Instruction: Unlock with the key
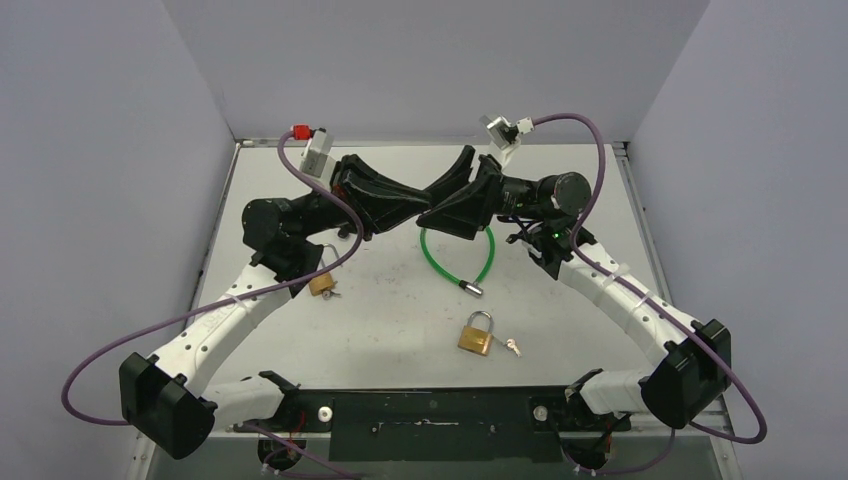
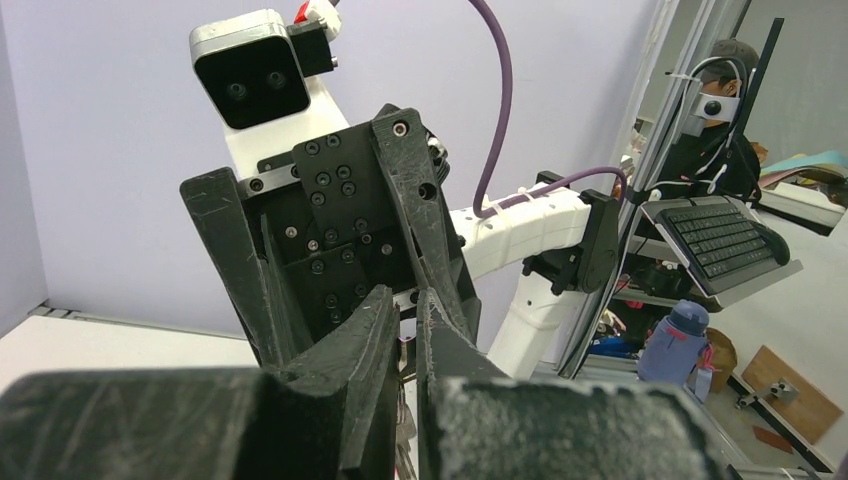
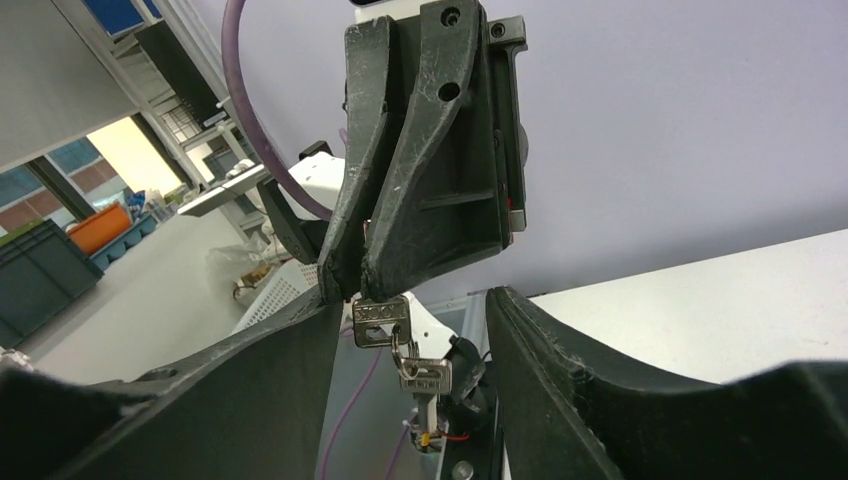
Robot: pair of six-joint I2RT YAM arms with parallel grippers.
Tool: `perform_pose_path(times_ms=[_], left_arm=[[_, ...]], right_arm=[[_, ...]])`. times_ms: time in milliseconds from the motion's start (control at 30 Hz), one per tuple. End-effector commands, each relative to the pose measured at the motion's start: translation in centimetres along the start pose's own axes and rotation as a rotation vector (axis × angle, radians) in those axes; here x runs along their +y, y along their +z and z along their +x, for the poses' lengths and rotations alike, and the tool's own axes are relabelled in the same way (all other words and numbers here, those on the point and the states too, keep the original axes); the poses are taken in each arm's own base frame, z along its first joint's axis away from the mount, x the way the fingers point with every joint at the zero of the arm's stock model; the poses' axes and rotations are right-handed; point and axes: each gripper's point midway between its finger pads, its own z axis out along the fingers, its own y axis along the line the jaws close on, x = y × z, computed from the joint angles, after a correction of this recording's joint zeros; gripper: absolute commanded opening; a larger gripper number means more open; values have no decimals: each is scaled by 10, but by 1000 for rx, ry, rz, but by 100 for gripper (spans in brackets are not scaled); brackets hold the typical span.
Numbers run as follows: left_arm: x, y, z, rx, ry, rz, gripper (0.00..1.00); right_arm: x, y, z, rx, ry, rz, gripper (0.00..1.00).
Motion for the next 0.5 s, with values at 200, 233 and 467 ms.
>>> perform_pose_path(times_ms=[200, 233, 467], left_arm=[[-13, 6, -27, -82, 54, 17, 0], [-10, 6, -27, -85, 42, 0, 0], [68, -12, -25, -157, -119, -450, 60]], right_arm=[[11, 6, -11, 14, -82, -25, 16], [9, 6, -11, 13, -87, -13, 11], [-46, -3, -5, 81, -210, 258, 0]])
